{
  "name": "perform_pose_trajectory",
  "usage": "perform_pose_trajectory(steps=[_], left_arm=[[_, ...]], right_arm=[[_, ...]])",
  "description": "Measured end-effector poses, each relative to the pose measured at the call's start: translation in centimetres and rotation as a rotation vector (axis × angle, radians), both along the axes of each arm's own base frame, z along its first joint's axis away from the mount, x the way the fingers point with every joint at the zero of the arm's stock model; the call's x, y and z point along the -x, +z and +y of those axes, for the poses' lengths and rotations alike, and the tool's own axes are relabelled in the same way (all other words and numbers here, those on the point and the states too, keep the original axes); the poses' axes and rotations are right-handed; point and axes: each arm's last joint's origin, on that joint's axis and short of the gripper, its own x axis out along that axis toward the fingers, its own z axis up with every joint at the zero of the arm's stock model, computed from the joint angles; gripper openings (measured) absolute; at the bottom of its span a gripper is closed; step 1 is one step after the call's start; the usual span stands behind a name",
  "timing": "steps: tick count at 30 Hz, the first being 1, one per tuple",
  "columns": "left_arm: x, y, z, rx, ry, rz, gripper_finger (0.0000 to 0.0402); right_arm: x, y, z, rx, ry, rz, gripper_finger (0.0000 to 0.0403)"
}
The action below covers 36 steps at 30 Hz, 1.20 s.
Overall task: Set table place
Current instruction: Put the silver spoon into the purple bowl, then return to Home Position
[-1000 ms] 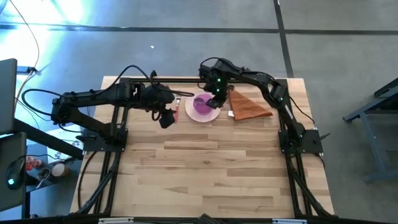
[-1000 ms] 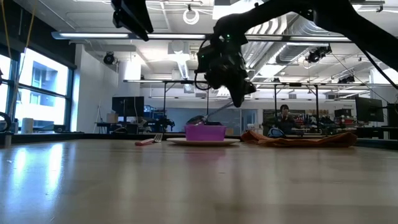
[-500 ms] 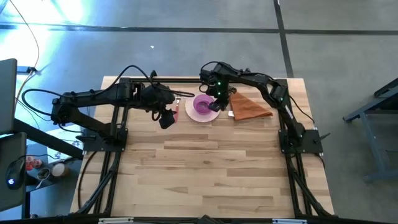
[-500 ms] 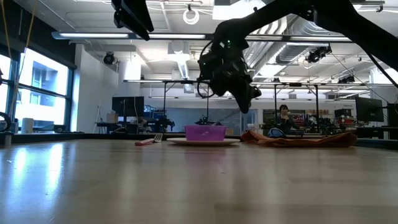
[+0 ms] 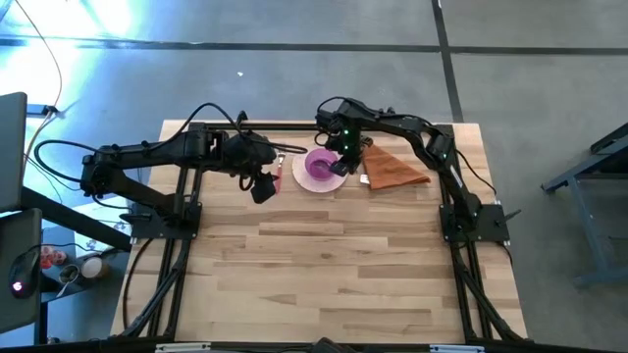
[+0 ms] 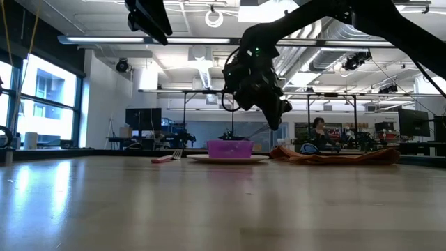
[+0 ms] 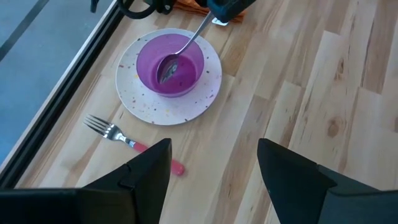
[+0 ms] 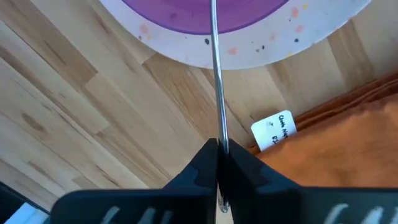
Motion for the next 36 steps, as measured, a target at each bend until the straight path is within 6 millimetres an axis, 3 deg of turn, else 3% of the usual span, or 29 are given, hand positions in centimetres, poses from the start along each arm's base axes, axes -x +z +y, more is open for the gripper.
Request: perform_pose_trajectory(steps=[10,15,22,27,32,36], left_arm=[[0.0,0.0,0.0,0.000,0.000,-0.001,0.0227],[0.0,0.0,0.0,0.000,0.000,-0.001,0.0227],[0.0,0.0,0.0,-0.026,-0.037,0.014,0.0227],[0.1,-0.9,-0.1,-0.045,-0.059,-0.055,0.0212],[1.7,-5.1,-0.8,0.005,-0.116,-0.270,0.0136],[3.9,-9.4,-1.6,0.061,-0.148,-0.452,0.0034]], right_arm=[[0.1,0.0,-0.1,0.052,0.001,0.035,0.0098],[0.3,1.7,-0.3,0.144,0.019,0.045,0.0131],[2.5,9.0,0.9,0.349,0.000,-0.078,0.0143],[5.7,16.7,4.6,0.593,-0.039,-0.278,0.0111],[10.9,22.7,9.9,0.782,-0.078,-0.502,0.0018],[15.6,23.7,13.7,0.823,-0.151,-0.676,0.0009]])
